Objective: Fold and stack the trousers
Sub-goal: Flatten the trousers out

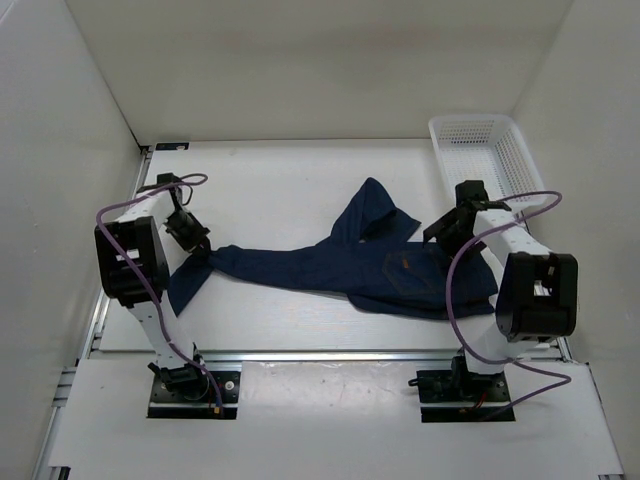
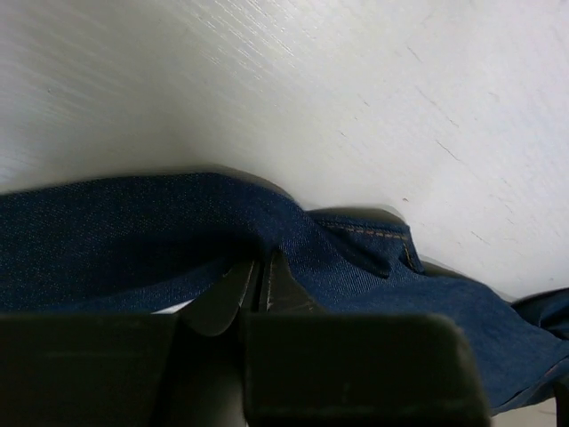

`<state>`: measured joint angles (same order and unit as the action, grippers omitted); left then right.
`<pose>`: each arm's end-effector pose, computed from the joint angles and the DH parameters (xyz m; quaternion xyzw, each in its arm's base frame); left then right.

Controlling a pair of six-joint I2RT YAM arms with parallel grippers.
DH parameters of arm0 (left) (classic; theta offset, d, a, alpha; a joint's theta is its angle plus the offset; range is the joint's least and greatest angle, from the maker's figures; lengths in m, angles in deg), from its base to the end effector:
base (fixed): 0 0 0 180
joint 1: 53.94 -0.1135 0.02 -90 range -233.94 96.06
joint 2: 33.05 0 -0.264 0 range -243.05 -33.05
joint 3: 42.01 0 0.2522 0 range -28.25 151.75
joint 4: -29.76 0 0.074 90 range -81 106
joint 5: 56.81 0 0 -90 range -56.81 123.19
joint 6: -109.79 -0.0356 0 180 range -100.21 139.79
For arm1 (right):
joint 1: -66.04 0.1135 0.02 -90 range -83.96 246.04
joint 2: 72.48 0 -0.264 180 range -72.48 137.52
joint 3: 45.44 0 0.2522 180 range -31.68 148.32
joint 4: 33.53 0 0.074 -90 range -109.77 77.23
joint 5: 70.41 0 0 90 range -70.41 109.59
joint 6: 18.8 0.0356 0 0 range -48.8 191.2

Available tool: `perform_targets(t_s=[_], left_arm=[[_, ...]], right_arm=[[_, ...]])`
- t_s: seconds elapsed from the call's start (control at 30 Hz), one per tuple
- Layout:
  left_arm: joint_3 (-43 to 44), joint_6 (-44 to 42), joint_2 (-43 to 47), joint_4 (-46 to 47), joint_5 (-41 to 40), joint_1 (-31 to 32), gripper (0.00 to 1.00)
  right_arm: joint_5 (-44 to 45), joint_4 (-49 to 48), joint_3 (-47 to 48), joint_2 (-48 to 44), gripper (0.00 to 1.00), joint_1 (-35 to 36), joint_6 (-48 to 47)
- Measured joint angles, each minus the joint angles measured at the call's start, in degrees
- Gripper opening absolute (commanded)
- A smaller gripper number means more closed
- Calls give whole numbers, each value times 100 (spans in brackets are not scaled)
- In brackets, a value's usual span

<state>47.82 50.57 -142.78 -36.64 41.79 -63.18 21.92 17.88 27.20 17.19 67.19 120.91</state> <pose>0.3496 0.0515 0.1672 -0.3388 0.9373 -0.0796 0.0176 0.2999 0.0046 0.2017 0.4073 0.8937 0.0623 0.1775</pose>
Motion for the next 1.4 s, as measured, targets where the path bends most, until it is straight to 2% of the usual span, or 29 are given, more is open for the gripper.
perform_targets(t_s=[0.17, 0.33, 0.4, 0.47, 0.5, 0.6, 0.63, 0.67, 0.87, 0.97, 1.07, 1.13, 1.2, 1.3, 1.4], left_arm=[[-7, 13, 203, 28, -4, 0, 10], [9, 26, 308, 17, -4, 0, 10], [9, 24, 328, 0, -11, -2, 10], [9, 22, 369, -22, -20, -2, 10], [9, 22, 396, -42, -22, -24, 10], [70, 0, 485, -142, -20, -120, 10], [116, -11, 511, -184, -20, -175, 10], [192, -15, 525, -258, -24, -229, 10], [929, -44, 544, -575, -76, -356, 10], [1694, -59, 442, -887, -48, -313, 10], [3405, -61, -105, -1377, 155, -295, 10], [4977, -35, -664, -1587, 352, -291, 10], [5842, 39, -850, -1482, 549, -310, 10], [5917, 208, -435, -1327, 879, -431, 10], [5563, 273, 203, -1228, 1102, -551, 10]], right_arm=[[358, -162, 553, 748, 79, 55, 957], [802, -203, 710, 1239, 77, 271, 1731], [1019, -173, 787, 1357, 73, 380, 1998], [1231, -44, 1014, 1541, 60, 474, 2203], [1322, 33, 1178, 1676, 39, 514, 2275], [1515, 190, 1565, 2009, 15, 608, 2448], [1558, 212, 1600, 2031, 3, 627, 2492], [1593, 212, 1604, 2022, 0, 647, 2542], [1729, 313, 1521, 1725, 0, 695, 2568], [1810, 380, 1534, 1196, 0, 713, 2321], [1829, 643, 2192, 756, 0, 717, 1906], [1788, 610, 2997, 612, 0, 706, 1521], [1703, 560, 3895, 505, 0, 673, 1110], [1622, 422, 4631, 66, 0, 623, 638], [1534, 367, 4422, -918, 0, 627, 345]])
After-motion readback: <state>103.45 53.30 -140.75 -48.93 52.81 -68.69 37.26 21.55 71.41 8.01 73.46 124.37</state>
